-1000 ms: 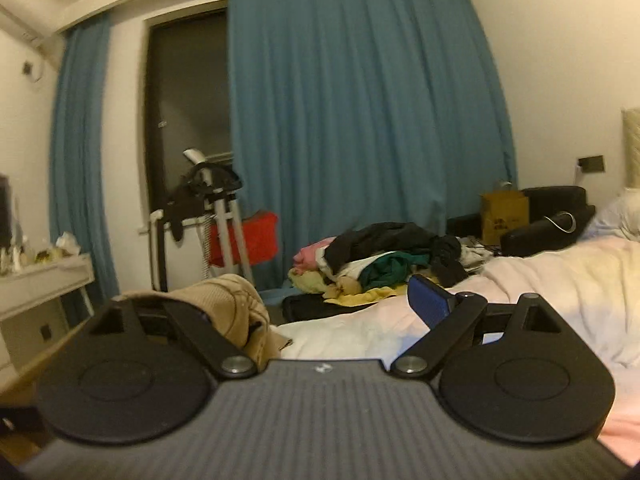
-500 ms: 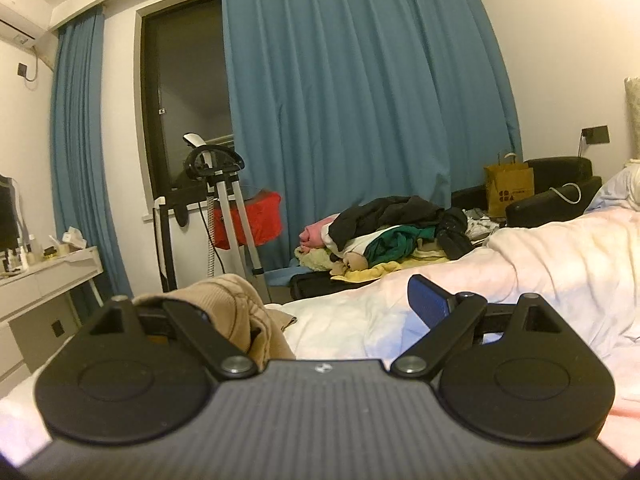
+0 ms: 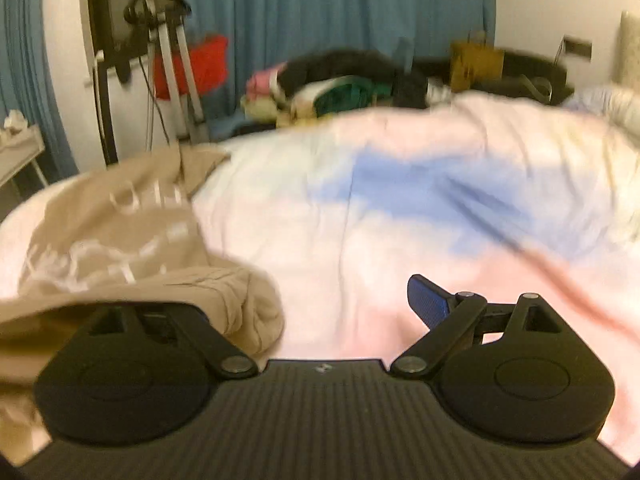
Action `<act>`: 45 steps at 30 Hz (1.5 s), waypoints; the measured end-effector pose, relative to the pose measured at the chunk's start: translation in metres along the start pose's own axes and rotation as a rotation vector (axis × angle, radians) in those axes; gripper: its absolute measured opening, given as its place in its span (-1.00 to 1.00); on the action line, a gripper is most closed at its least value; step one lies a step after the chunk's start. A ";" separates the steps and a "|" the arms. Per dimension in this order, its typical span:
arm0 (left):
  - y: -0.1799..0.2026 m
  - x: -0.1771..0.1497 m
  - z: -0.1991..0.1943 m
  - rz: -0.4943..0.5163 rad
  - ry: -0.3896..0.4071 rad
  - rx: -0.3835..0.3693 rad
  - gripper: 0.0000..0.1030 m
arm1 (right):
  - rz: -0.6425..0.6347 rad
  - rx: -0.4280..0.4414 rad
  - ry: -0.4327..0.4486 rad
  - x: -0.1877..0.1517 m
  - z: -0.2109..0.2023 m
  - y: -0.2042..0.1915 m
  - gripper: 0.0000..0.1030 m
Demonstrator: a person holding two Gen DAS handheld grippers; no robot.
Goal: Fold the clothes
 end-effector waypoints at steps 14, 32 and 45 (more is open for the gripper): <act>-0.021 0.123 -0.089 -0.215 0.279 -0.127 0.63 | -0.102 0.107 0.249 0.141 -0.088 -0.046 0.77; -0.009 0.422 -0.364 -0.206 0.543 -0.401 0.77 | -0.126 0.303 0.517 0.455 -0.299 -0.067 0.78; 0.102 0.372 -0.186 -0.076 0.274 -0.384 0.80 | -0.104 0.183 0.199 0.390 -0.127 -0.028 0.77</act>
Point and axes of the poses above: each gripper's, at about its wrist camera, not at the fingertips, and z roughly the way its jaws point, y to its right, x to its top, the point moved 6 cm from there along z, roughly the way its jaws point, and after that the axes turned 13 degrees about x, right-handed, at the moved point
